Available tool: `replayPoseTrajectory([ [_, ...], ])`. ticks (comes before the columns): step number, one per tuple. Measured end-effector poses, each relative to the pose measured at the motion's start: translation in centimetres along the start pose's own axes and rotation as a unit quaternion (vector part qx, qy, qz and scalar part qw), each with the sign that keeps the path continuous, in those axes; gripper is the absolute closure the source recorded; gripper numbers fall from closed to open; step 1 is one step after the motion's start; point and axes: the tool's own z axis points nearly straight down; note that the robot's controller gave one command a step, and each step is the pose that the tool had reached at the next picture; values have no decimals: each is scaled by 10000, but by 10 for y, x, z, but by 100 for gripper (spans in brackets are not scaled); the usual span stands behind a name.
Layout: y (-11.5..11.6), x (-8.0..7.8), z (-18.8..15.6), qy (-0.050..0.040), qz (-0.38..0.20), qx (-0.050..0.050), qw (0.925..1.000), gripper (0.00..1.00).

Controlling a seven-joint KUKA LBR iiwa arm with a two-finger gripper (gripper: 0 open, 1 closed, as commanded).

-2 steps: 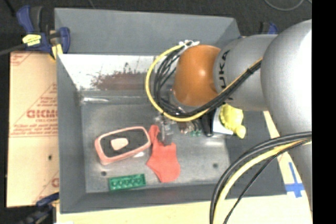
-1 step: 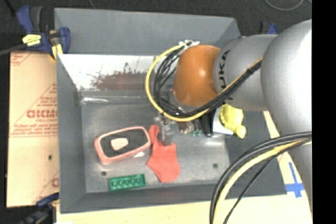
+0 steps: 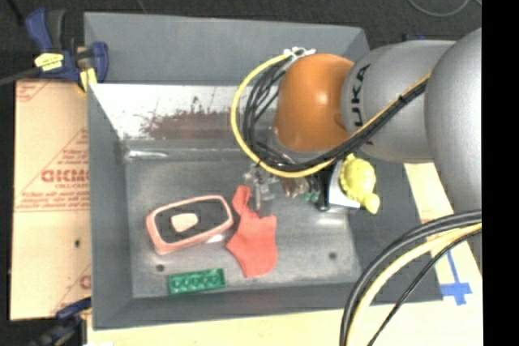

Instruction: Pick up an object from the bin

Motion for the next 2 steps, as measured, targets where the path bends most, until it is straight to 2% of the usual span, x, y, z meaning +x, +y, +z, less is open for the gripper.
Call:
replayPoseTrajectory([
  [1,5,2,-50,-3,-385,1,9993,100],
  [2,28,6,-88,-31,-1020,9,9948,100],
])
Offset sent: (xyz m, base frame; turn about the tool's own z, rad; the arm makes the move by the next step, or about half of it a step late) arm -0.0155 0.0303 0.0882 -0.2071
